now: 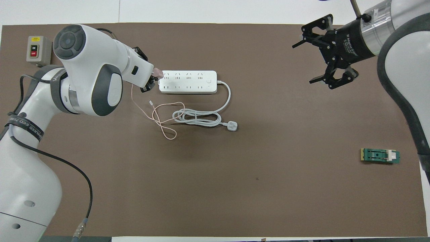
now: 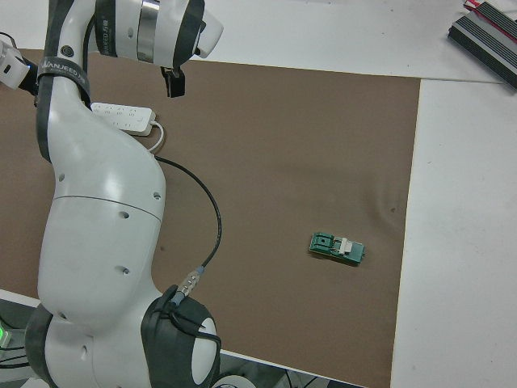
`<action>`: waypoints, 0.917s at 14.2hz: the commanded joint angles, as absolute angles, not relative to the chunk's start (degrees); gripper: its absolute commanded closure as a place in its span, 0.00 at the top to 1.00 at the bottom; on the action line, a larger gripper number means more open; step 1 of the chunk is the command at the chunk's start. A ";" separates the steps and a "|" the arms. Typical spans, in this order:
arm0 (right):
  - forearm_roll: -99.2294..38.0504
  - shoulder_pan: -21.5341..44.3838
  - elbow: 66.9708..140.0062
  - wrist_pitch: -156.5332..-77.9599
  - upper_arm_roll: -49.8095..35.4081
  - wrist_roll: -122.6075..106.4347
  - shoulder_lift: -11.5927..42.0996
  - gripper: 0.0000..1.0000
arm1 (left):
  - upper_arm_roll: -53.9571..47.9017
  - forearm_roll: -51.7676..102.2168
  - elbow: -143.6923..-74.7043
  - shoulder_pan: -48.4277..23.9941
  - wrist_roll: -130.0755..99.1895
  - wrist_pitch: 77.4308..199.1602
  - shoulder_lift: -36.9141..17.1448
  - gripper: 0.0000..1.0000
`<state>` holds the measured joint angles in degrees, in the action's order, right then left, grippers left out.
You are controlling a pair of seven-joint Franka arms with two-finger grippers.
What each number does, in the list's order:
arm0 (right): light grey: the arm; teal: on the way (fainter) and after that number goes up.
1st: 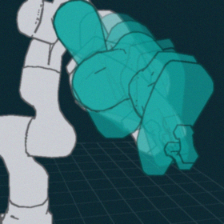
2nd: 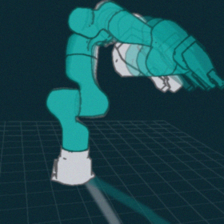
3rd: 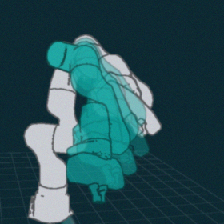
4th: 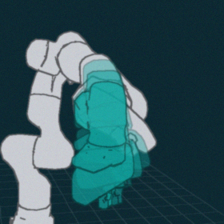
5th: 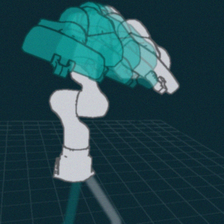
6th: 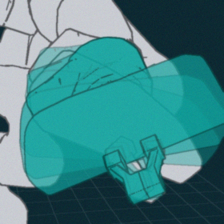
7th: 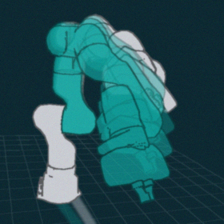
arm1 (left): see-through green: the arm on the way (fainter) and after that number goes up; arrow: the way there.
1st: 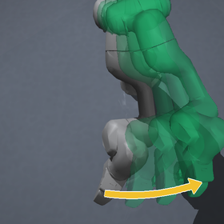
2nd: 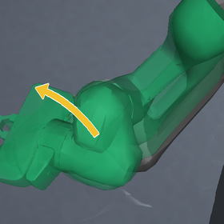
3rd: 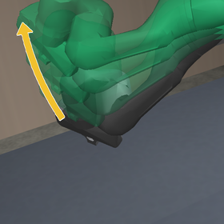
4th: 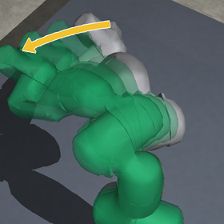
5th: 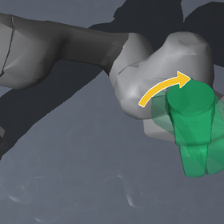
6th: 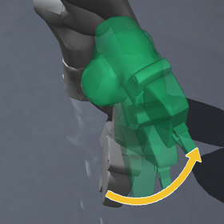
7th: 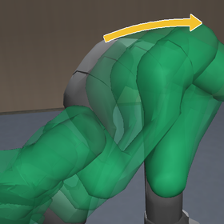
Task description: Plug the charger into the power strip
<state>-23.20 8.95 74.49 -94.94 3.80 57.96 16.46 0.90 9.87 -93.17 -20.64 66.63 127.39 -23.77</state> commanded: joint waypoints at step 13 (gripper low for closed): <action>-1.76 4.49 74.88 -89.22 3.43 -0.15 8.18 1.00 | 1.76 5.36 -97.48 -22.23 68.20 131.66 -23.73 0.00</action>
<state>-2.94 5.86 74.36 -91.07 3.87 4.58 10.11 1.17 6.45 -96.89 -21.00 68.35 129.62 -23.79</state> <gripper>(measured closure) 0.000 0.687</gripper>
